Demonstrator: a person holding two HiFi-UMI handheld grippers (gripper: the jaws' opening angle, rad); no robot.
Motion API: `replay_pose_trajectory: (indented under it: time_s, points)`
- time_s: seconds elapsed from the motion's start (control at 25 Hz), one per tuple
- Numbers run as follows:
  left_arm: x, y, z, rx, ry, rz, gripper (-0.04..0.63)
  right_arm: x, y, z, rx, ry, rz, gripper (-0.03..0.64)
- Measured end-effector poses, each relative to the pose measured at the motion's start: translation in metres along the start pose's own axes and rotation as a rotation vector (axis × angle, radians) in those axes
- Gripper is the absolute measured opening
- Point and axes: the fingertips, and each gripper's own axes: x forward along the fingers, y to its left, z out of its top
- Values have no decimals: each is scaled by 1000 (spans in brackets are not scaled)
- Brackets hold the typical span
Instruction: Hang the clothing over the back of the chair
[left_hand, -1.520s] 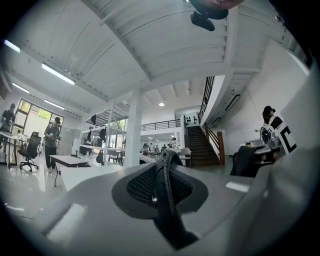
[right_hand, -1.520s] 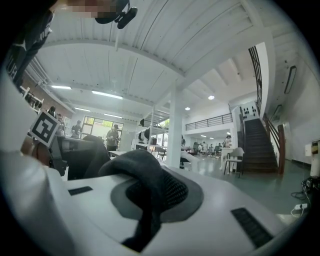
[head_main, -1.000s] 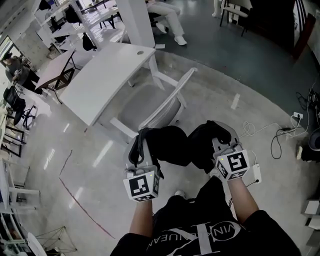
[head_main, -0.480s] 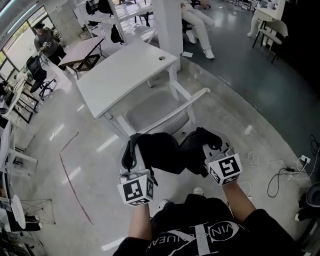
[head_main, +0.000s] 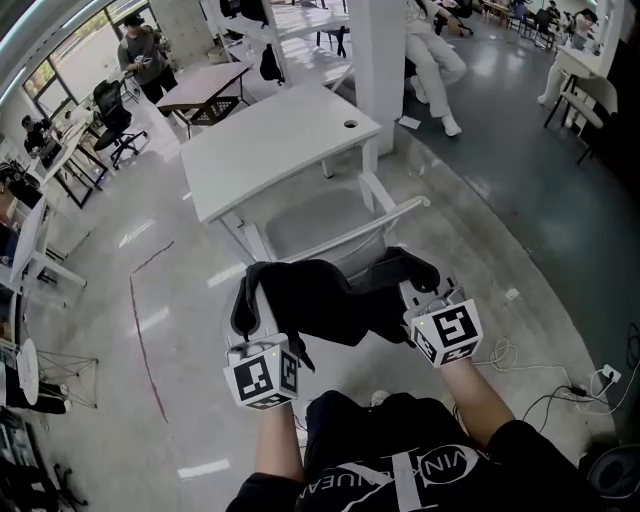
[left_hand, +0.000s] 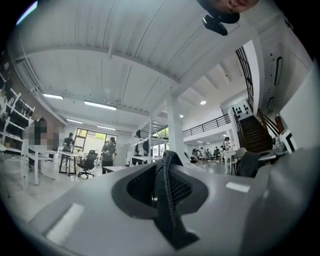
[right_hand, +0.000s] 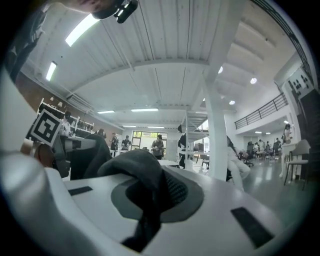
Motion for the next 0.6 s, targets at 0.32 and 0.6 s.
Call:
replay_pose_trajectory:
  time_s: [0.32,0.6]
  points:
    - [26,-18,59,9,-62,13,41,24,-34,47,50,-55,6,21]
    - [71,-20,121,-10,-140,26,41,75,-66,120,51,-165,23,21]
